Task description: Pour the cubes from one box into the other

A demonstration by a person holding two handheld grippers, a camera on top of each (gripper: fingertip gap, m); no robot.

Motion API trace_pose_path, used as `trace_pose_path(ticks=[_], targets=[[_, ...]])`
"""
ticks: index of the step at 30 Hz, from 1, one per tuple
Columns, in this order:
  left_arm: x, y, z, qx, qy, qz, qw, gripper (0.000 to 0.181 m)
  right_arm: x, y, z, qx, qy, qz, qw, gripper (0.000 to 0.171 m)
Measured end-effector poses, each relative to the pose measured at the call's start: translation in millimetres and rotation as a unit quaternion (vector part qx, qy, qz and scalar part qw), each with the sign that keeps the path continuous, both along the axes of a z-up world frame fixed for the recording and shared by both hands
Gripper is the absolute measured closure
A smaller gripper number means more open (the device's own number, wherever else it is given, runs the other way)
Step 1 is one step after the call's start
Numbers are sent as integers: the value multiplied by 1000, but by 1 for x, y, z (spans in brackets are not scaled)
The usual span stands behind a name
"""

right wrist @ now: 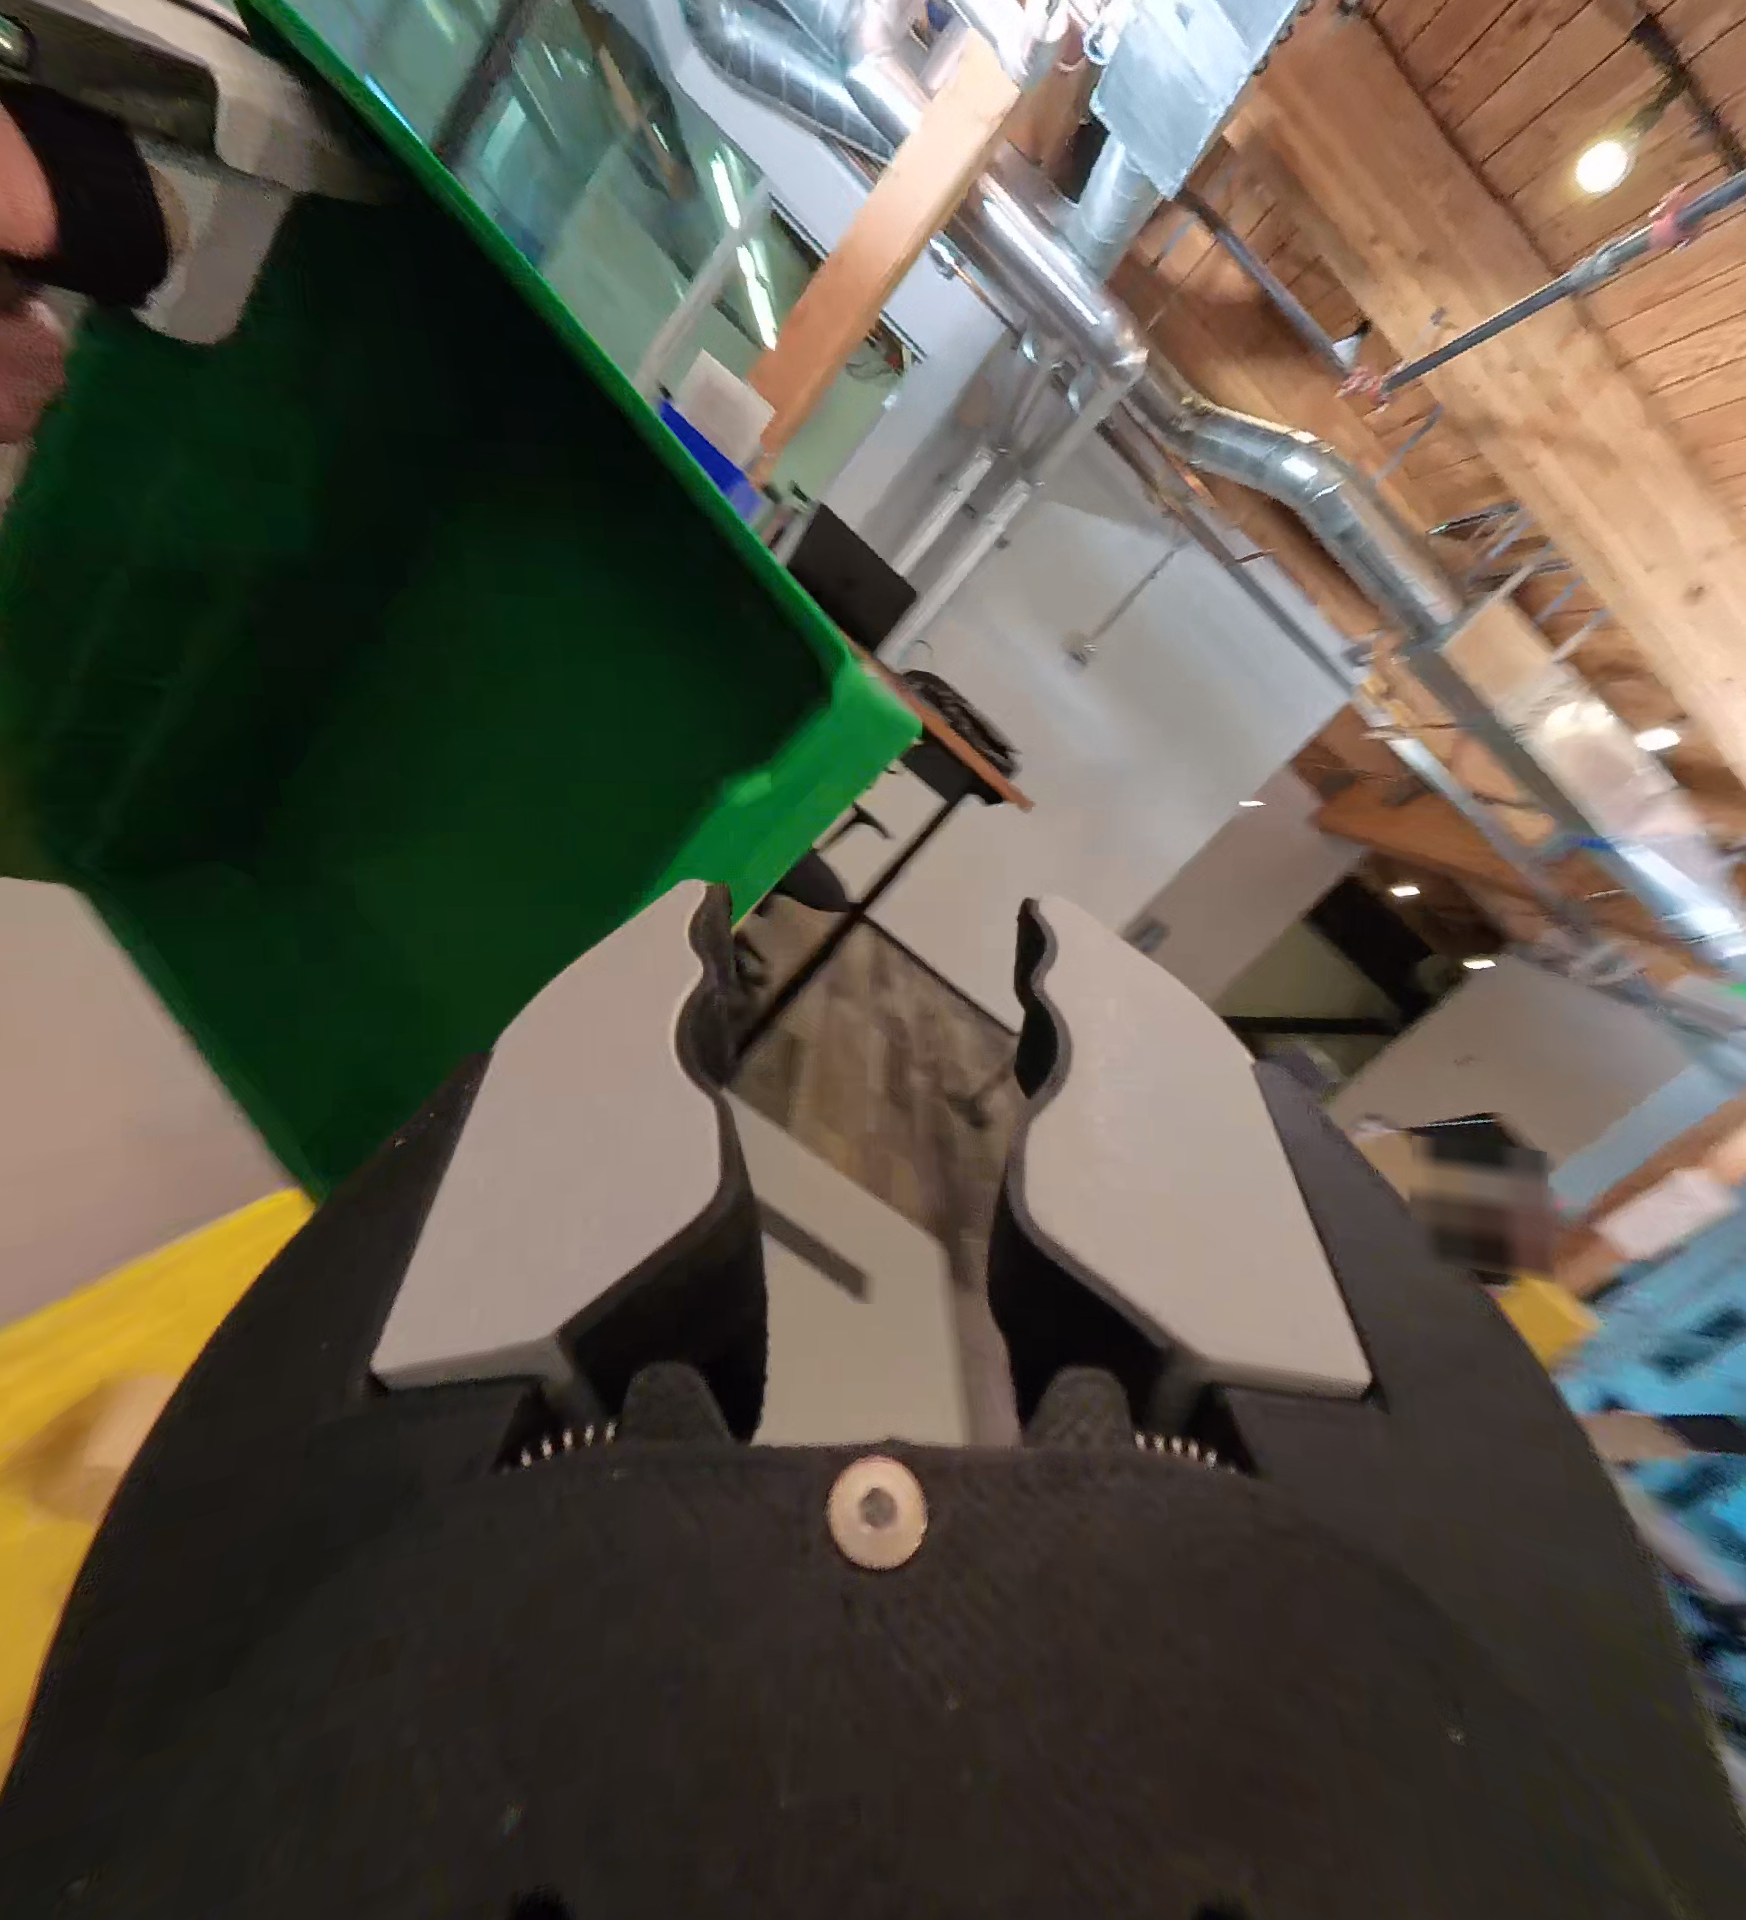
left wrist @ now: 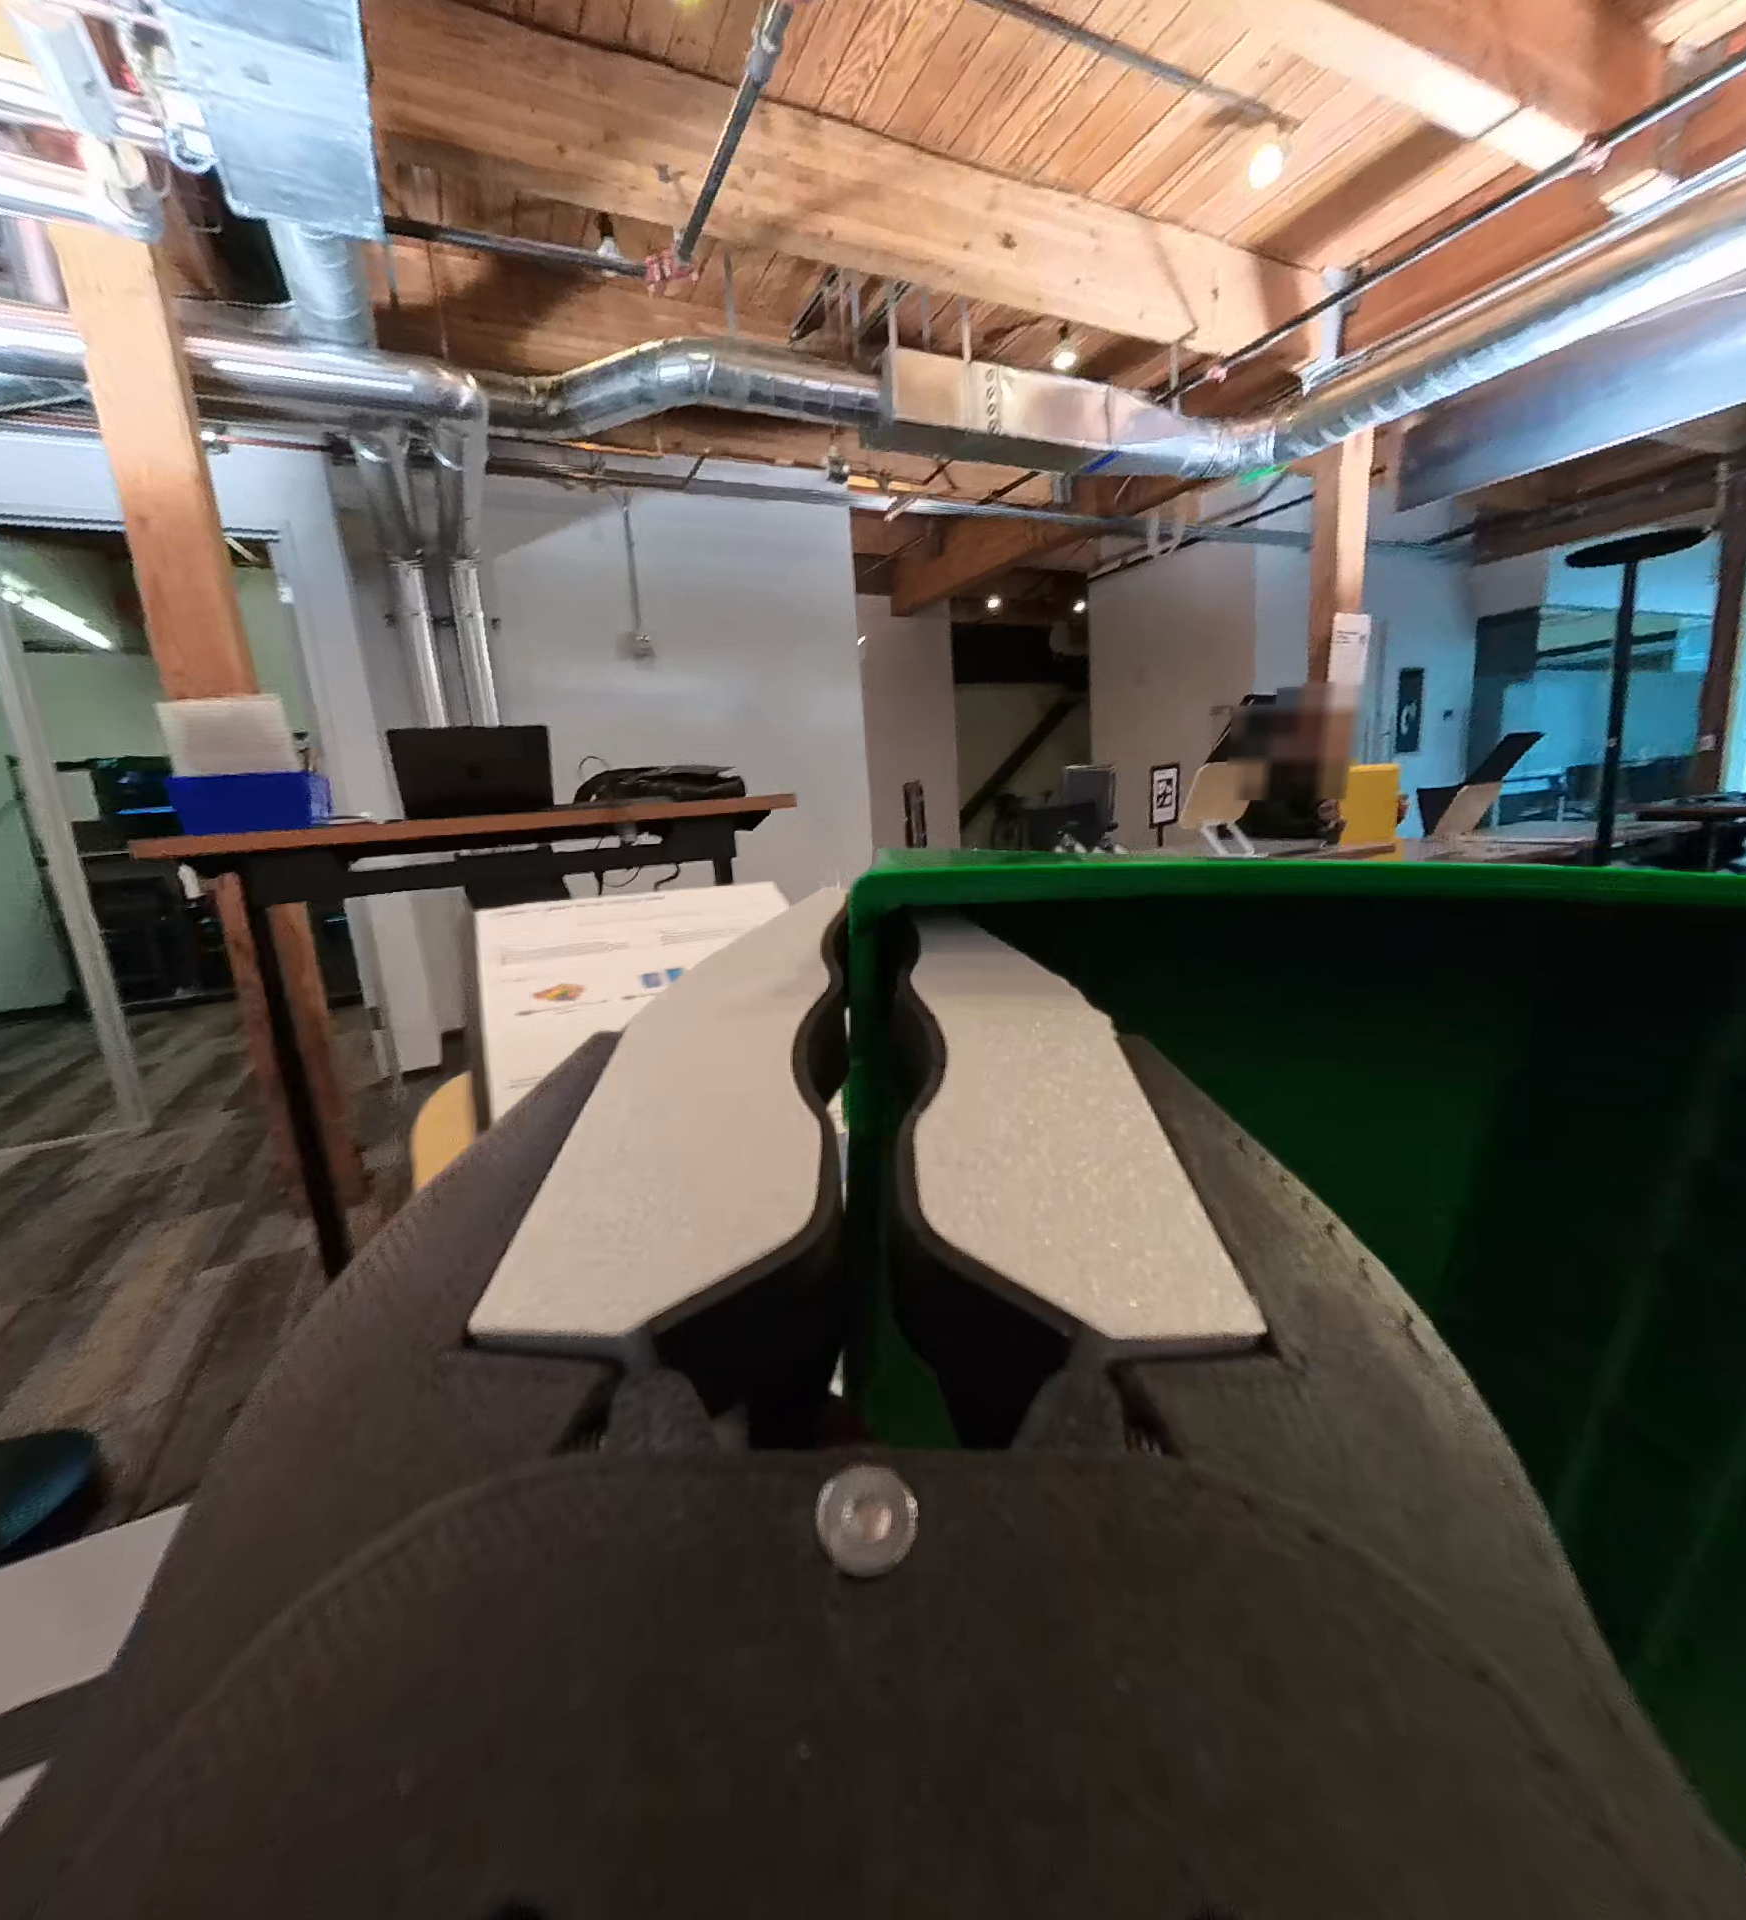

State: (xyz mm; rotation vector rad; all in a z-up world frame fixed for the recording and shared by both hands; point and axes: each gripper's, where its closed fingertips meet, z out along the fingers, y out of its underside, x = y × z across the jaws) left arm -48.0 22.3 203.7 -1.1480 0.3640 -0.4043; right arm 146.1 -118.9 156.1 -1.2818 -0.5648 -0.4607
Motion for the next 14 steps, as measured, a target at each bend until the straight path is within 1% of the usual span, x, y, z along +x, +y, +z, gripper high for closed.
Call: trace_pose_path(ticks=[1, 3, 6, 10, 12, 14], targets=[[-11, 1, 1, -12, 4, 7, 1000, 179, 3, -10, -6, -14, 30, 20, 999, 124], [-37, 1, -2, -28, 20, 31, 999, 179, 19, -30, -22, -35, 63, 29, 997, 125], [-75, 7, -23, -81, 61, 55, 993, 179, 50, -62, -64, -81, 98, 30, 991, 126], [-129, 28, -69, -163, 111, 111, 974, 179, 95, -99, -137, -147, 135, 22, 980, 129], [-153, 42, -98, -219, 114, 127, 961, 179, 116, -115, -178, -185, 160, 20, 969, 131], [-178, 58, -127, -256, 127, 160, 945, 178, 134, -130, -219, -224, 192, 17, 955, 132]])
